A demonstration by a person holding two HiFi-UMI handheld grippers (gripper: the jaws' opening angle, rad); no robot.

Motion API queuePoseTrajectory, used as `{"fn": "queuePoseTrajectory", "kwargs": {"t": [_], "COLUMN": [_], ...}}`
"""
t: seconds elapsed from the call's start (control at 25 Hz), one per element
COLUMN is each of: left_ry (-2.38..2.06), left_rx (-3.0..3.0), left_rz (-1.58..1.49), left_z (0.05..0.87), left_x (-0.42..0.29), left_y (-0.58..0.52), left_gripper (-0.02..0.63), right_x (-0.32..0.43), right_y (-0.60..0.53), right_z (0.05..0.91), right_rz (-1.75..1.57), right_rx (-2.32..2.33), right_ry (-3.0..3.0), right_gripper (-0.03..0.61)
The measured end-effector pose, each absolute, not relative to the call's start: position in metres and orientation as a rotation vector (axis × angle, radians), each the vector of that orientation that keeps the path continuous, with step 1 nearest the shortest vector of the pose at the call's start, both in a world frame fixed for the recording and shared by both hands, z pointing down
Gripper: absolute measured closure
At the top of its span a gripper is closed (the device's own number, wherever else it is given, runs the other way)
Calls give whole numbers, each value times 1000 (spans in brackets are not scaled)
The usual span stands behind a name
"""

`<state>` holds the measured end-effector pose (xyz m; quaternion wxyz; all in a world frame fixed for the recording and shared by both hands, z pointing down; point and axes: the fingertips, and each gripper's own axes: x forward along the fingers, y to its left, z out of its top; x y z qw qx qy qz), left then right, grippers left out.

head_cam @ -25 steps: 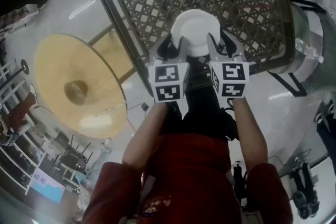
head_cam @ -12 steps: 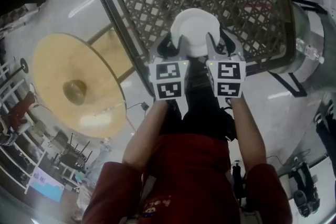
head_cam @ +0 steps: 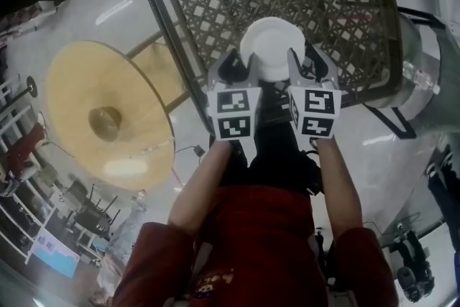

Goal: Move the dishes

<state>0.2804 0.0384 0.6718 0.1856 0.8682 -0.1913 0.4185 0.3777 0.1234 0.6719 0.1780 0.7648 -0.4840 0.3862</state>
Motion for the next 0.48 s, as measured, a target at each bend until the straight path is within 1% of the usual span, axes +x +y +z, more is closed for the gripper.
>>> {"fn": "queuePoseTrajectory", "kwargs": {"t": [0.16, 0.32, 0.48], "left_ry": [-569, -596, -648], "left_rx": [2460, 2464, 2476], "left_rz": [1122, 1096, 1037], "left_z": [649, 657, 639], "left_x": [283, 270, 261], "left_y": [41, 16, 1], "left_gripper": [437, 437, 437], "right_x": [382, 370, 363], "right_y": [124, 99, 85], "right_z": [646, 655, 636], "right_rz": [1025, 1031, 1016], "right_rx": [2170, 2178, 2195], "right_ry": [-1393, -1418, -1452], "right_gripper": [413, 413, 413]}}
